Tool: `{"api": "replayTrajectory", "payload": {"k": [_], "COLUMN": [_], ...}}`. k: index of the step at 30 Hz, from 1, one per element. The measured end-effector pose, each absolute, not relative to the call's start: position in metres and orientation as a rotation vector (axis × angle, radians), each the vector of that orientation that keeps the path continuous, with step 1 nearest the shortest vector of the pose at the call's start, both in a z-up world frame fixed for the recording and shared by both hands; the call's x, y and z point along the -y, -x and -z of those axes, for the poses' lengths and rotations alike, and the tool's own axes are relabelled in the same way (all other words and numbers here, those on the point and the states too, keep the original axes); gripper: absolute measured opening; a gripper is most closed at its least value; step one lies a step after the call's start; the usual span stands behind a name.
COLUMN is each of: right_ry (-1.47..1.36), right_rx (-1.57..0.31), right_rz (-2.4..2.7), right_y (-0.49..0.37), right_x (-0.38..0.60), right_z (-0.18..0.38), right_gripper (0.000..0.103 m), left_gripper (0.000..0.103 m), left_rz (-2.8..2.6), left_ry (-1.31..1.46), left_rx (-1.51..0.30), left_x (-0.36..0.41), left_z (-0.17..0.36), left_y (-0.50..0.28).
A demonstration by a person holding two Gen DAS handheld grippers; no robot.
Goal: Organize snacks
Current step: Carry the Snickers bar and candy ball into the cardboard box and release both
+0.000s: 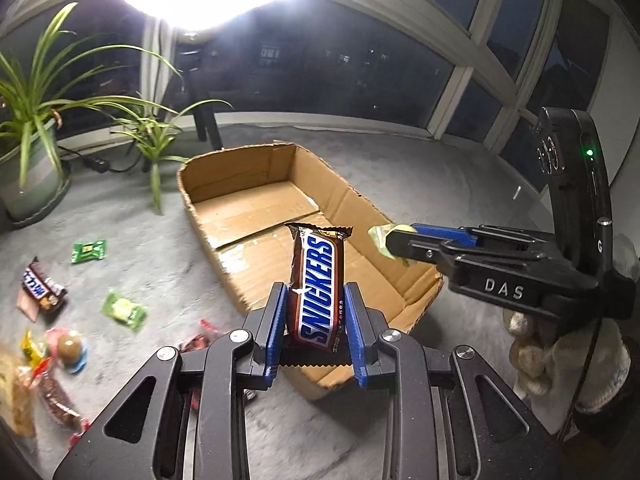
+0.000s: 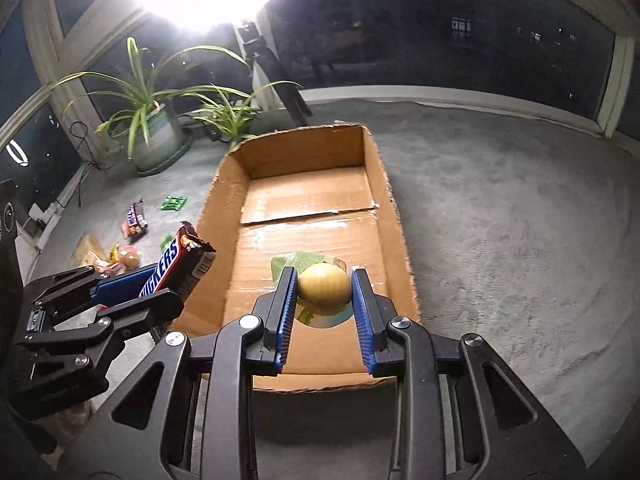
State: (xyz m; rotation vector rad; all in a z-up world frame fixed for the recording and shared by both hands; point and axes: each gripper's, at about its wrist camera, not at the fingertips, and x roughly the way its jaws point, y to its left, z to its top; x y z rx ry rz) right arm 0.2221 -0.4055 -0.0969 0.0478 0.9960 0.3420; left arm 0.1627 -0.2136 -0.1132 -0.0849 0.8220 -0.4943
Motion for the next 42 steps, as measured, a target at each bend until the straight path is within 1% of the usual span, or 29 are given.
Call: {"api": "replayTrajectory", "payload": {"k": [11, 12, 13, 15, 22, 32, 38, 42], "right_ry": [-0.038, -0.038, -0.038, -0.037, -0.04, -0.109, -0.109, -0.106], "right_rx": [-1.005, -1.006, -1.005, -0.995, -0.978, -0.929, -0.913, -0.951], "right_rz": [-0.311, -0.311, -0.31, -0.307, -0.293, -0.313, -0.411, -0.49], "right_y": [-0.226, -0.226, -0.226, -0.224, -0.22, -0.198, -0.175, -0.16], "right_x": [0.413, 0.412, 0.412, 0.41, 0.405, 0.391, 0.35, 0.318], "right_z": [0.103, 0.102, 0.102, 0.099, 0.089, 0.062, 0.05, 0.059], "right_gripper": [0.029, 0.03, 0.036, 0.044, 0.045, 0.045, 0.045, 0.045], "left_gripper": [0.027, 0.027, 0.027, 0.027, 0.027, 0.027, 0.027, 0.027], "left_rz": [0.483, 0.484, 0.484, 0.481, 0.482, 0.42, 0.324, 0.272], "left_ry": [0.056, 0.057, 0.058, 0.06, 0.07, 0.105, 0.124, 0.158], "left_rx": [-0.845, -0.843, -0.841, -0.832, -0.802, -0.779, -0.803, -0.825], "left_x": [0.228, 0.229, 0.228, 0.227, 0.216, 0.158, 0.101, 0.067], "left_z": [0.119, 0.118, 0.117, 0.114, 0.103, 0.094, 0.1, 0.105], "left_y": [-0.176, -0.177, -0.178, -0.178, -0.17, -0.143, -0.12, -0.108]}}
